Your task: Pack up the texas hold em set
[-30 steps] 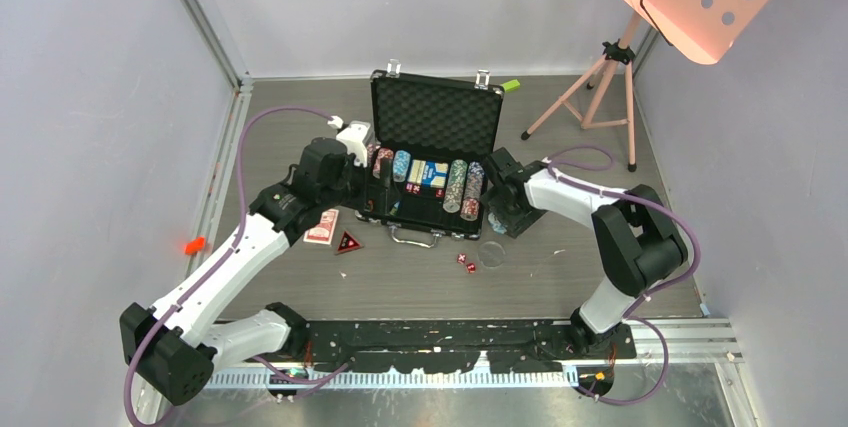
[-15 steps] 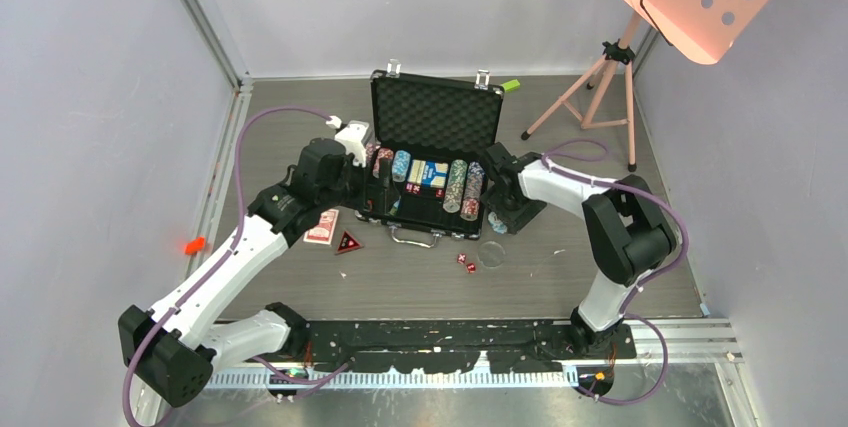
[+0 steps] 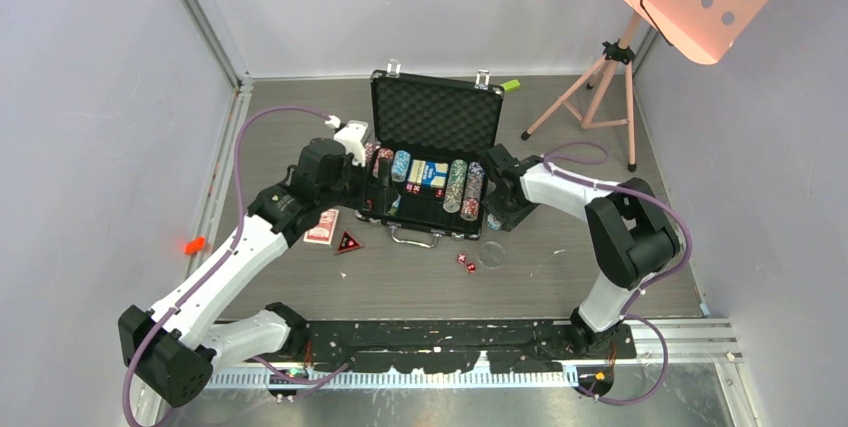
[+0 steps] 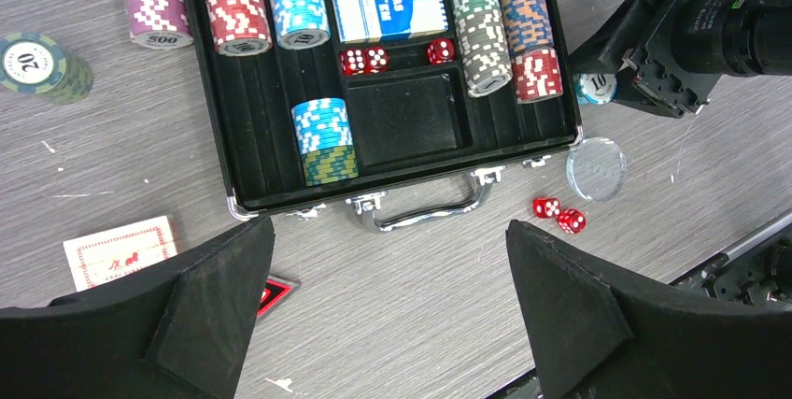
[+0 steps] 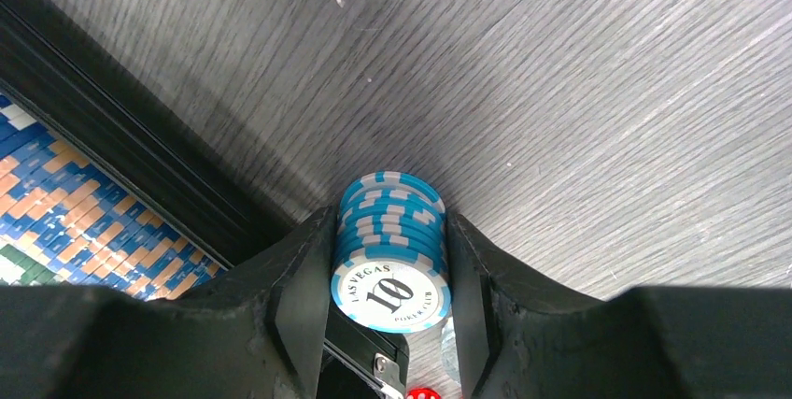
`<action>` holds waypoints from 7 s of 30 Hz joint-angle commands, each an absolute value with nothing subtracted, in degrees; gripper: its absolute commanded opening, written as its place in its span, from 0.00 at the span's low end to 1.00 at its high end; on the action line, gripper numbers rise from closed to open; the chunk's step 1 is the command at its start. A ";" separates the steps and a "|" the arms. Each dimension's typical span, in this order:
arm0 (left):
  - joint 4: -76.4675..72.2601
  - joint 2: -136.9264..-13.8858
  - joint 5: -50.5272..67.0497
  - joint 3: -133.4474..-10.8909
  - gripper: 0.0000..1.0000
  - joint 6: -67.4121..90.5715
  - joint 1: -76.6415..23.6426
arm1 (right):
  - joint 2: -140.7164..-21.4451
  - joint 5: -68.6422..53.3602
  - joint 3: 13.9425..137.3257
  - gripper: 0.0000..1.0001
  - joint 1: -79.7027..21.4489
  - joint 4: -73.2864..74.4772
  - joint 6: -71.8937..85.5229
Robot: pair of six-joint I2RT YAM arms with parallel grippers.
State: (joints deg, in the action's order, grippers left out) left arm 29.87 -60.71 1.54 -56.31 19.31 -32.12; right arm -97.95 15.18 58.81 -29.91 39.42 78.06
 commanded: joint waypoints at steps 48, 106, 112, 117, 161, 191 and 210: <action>-29.86 -83.00 2.91 -45.14 0.81 60.21 -50.50 | -70.66 0.97 60.04 0.35 -26.54 43.03 77.47; 15.80 -69.61 3.16 -54.26 0.00 -5.14 -41.59 | -55.46 8.02 54.16 0.99 -16.80 43.88 65.15; 15.60 -71.58 22.35 -54.54 0.00 -21.86 -31.13 | -54.79 5.66 53.71 0.99 -16.77 43.52 63.95; 21.95 -79.22 32.22 -60.00 0.00 -31.93 -25.52 | -53.09 6.42 53.75 0.99 -16.79 44.06 61.70; 29.78 -102.65 20.65 -75.34 0.00 -44.64 -24.61 | -59.01 5.25 53.70 0.96 -16.78 41.97 62.14; 31.40 -101.69 20.10 -75.94 0.53 -43.70 -24.61 | -59.36 4.89 53.34 0.96 -16.79 41.53 62.09; 19.69 -90.64 26.36 -68.96 0.75 -34.21 -24.61 | -60.17 4.81 53.51 0.96 -16.79 40.96 61.79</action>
